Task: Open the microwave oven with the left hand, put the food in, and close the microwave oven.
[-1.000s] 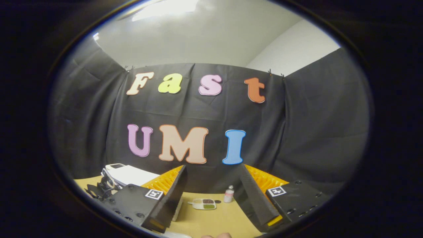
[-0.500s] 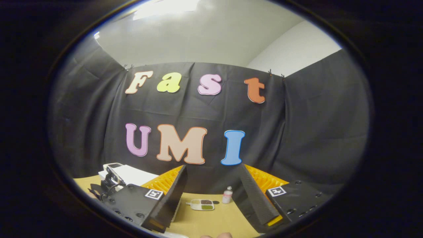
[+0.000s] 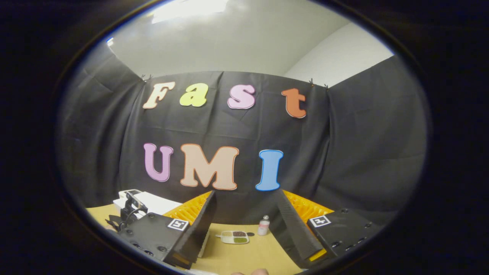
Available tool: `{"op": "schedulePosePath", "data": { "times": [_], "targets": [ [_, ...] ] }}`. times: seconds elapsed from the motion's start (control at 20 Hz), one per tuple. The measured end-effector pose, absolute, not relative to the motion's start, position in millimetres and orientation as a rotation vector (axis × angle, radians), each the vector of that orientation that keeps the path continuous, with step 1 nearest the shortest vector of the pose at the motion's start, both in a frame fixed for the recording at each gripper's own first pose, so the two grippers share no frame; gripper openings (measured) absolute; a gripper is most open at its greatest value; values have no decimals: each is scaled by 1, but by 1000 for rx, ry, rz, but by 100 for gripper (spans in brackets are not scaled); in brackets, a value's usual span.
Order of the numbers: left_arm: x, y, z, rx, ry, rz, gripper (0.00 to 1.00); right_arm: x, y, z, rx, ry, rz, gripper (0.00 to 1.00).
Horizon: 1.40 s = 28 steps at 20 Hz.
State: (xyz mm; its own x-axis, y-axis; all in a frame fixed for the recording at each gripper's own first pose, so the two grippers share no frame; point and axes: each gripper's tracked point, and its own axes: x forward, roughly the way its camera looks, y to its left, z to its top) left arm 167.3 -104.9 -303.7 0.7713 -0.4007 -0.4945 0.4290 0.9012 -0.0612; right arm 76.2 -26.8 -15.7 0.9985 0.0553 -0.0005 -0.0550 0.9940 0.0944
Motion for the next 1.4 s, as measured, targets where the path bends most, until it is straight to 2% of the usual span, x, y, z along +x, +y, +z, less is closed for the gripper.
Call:
{"op": "schedulePosePath", "data": {
  "times": [0.15, 0.2, 0.25, 0.3, 0.35, 0.4, 0.45, 0.5, 0.6, 0.65, 0.75, 0.85, 0.95, 1.0, 1.25, 1.3, 1.4],
  "targets": [
    [176, -104, -299, 40, 495, -434, 1, 77, -18, -8, 72, -14, 68, 89],
    [177, -110, -304, 9, 521, -434, 0, 77, -16, -8, 66, -13, 73, 98],
    [172, -107, -303, -2, 539, -439, 0, 75, -14, -7, 62, -15, 76, 98],
    [176, -107, -300, 4, 520, -447, 1, 75, -13, -6, 59, -17, 74, 89],
    [175, -106, -299, 26, 524, -448, 1, 75, -12, -7, 61, -15, 77, 92],
    [173, -103, -299, 52, 518, -435, 1, 73, -11, -7, 63, -10, 77, 100],
    [173, -100, -295, 74, 502, -422, 1, 73, -11, -7, 65, -11, 77, 96],
    [173, -94, -291, 108, 482, -399, 1, 72, -10, -6, 64, -9, 78, 100],
    [165, -87, -283, 143, 455, -385, 1, 69, -6, -6, 68, -8, 82, 96],
    [160, -86, -273, 148, 428, -386, 1, 68, -6, -6, 70, -8, 84, 100],
    [148, -80, -251, 172, 380, -392, 1, 69, -6, -9, 68, -1, 81, 96],
    [139, -72, -219, 202, 320, -390, 1, 70, -3, -10, 84, 6, 86, 100],
    [134, -65, -178, 199, 255, -378, 1, 71, 4, -8, 113, 5, 100, 96],
    [133, -60, -158, 185, 235, -359, 1, 73, 8, -7, 125, 4, 108, 100],
    [125, -24, -82, 65, 199, -264, 1, 73, 27, -8, 134, 8, 151, 100],
    [126, -14, -71, 71, 187, -245, 1, 73, 30, -9, 132, 10, 159, 96],
    [119, -1, -48, 99, 150, -223, 1, 74, 35, -10, 133, 18, 166, 100]
  ]
}}
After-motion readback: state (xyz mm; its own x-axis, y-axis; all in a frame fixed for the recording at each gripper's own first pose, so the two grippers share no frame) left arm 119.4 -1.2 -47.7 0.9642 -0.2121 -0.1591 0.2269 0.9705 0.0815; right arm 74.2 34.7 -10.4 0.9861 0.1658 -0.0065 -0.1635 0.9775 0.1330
